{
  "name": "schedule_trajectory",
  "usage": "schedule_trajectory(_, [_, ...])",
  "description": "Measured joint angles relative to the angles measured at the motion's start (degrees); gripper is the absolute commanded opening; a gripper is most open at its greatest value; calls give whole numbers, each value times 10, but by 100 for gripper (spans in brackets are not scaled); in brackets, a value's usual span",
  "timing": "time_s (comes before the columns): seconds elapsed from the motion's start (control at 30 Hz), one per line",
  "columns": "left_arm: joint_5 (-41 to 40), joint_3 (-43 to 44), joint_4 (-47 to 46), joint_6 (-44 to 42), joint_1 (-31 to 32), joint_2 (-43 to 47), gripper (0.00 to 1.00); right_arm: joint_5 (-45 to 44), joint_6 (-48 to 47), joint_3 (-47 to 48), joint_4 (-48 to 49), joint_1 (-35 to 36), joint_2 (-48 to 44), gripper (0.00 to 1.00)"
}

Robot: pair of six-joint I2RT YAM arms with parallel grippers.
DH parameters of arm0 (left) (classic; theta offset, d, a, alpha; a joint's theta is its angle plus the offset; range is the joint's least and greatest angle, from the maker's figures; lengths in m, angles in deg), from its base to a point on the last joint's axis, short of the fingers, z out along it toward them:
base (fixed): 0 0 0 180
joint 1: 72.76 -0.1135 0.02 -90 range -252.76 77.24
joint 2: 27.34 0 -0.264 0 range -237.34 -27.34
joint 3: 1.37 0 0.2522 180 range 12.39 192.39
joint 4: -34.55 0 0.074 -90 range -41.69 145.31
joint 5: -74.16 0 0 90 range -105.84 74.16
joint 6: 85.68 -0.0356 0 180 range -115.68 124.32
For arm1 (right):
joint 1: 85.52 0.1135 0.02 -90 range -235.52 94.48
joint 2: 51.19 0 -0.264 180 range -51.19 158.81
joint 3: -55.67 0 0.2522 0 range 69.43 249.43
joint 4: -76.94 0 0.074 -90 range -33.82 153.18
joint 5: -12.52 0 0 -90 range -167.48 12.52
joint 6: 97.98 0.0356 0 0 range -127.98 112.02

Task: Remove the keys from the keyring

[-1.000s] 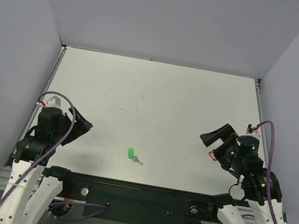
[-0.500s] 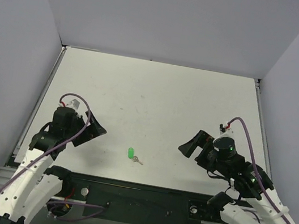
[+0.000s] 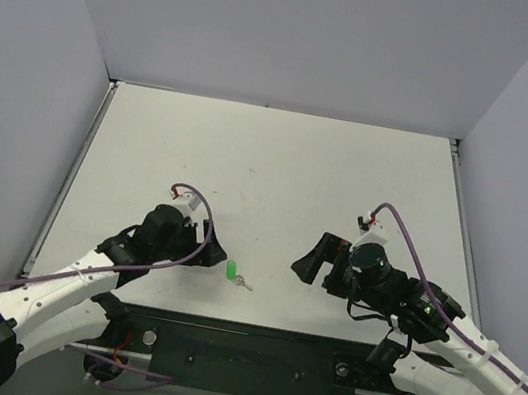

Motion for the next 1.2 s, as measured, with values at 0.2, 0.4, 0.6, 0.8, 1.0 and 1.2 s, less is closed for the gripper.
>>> schedule_trajectory(0.2, [-4, -12, -81, -19, 22, -88, 82, -6, 4, 0, 15, 28, 6, 93])
schedule_trajectory(0.4, [1, -19, -159, -24, 54, -184, 76, -7, 3, 0, 26, 42, 31, 93])
schedule_trajectory(0.6, [2, -19, -215, -24, 79, -231, 68, -8, 3, 0, 38, 50, 58, 94])
schedule_trajectory(0.8, [2, -19, -244, -21, 87, -253, 53, -9, 3, 0, 43, 56, 70, 93])
schedule_trajectory(1.0, [-1, -24, -248, -19, 91, -259, 31, -10, 4, 0, 46, 63, 72, 93])
schedule_trajectory(1.2, [-3, -28, -249, -15, 94, -258, 0, -15, 11, 0, 47, 72, 72, 93])
